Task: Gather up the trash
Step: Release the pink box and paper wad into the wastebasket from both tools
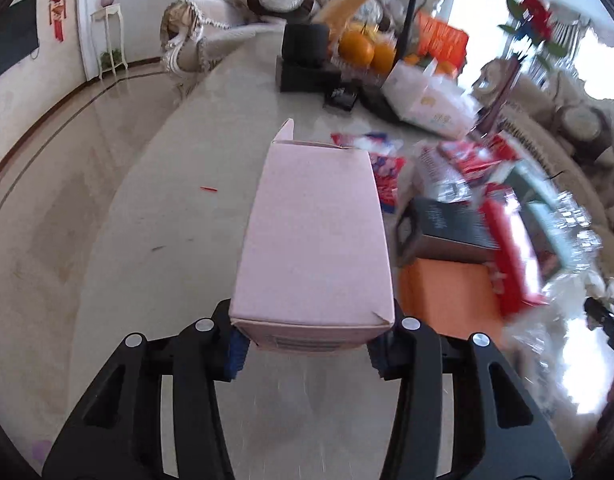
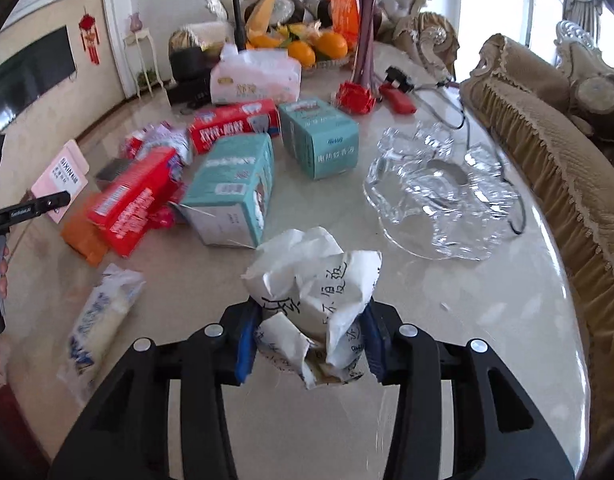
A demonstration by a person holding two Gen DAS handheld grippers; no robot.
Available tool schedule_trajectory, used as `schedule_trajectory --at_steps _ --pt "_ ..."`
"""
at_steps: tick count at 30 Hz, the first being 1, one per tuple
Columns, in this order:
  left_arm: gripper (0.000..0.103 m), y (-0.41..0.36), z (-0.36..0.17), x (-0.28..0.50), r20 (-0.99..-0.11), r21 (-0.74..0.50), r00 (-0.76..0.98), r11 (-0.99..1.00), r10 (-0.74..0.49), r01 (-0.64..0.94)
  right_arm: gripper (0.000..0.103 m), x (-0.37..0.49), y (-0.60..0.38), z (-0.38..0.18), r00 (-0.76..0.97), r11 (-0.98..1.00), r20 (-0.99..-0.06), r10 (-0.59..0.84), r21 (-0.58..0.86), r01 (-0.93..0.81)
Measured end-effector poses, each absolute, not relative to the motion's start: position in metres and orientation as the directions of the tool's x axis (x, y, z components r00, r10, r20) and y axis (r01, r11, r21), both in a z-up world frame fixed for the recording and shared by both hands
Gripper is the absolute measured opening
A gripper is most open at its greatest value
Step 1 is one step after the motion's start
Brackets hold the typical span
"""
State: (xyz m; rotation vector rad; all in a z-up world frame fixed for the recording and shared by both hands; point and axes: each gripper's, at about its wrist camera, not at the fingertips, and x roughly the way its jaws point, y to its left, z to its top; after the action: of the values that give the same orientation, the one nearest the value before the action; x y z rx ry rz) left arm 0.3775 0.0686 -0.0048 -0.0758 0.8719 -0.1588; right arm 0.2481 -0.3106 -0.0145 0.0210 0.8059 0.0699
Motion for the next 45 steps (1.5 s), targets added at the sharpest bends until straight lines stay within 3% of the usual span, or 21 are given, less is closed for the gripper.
schedule_trajectory --at_steps 7,14,21,27,30,36,38,40,45 --pt "0.047 0.070 0.038 0.252 -0.658 -0.164 0.699 0.960 -0.279 0.229 0.042 0.151 -0.289 0.023 0.757 0.980 -0.623 0.196 0.105 -0.168" --pt "0.047 0.041 0.023 0.113 -0.653 -0.197 0.648 0.914 -0.393 0.355 0.042 0.049 -0.252 0.025 0.733 0.940 -0.591 0.336 0.166 -0.297" --pt "0.047 0.009 -0.061 0.041 -0.799 -0.235 0.438 0.884 -0.412 0.404 0.042 -0.001 -0.212 -0.043 0.533 0.899 -0.745 0.401 0.209 -0.384" --pt "0.047 -0.010 -0.151 0.047 -0.892 -0.272 0.253 0.893 -0.374 0.359 0.042 0.025 -0.198 -0.134 0.348 0.922 -0.880 0.323 0.211 -0.324" --pt "0.047 -0.020 -0.185 0.047 -0.923 -0.262 0.173 0.891 -0.344 0.370 0.042 0.038 -0.197 -0.163 0.278 0.929 -0.913 0.300 0.212 -0.305" --pt "0.047 -0.027 -0.205 0.048 -0.945 -0.252 0.098 0.886 -0.312 0.389 0.044 0.048 -0.192 -0.187 0.234 0.935 -0.933 0.273 0.200 -0.292" --pt "0.051 -0.026 -0.212 0.046 -0.957 -0.221 0.095 0.899 -0.275 0.378 0.055 0.053 -0.191 -0.193 0.216 0.938 -0.942 0.258 0.191 -0.288" --pt "0.093 -0.027 -0.213 0.045 -0.972 -0.155 0.111 0.917 -0.209 0.367 0.069 0.045 -0.190 -0.193 0.228 0.946 -0.947 0.224 0.155 -0.285" --pt "0.097 -0.021 -0.197 0.041 -0.950 -0.178 0.178 0.916 -0.254 0.360 0.073 0.036 -0.195 -0.183 0.276 0.956 -0.940 0.198 0.124 -0.264"
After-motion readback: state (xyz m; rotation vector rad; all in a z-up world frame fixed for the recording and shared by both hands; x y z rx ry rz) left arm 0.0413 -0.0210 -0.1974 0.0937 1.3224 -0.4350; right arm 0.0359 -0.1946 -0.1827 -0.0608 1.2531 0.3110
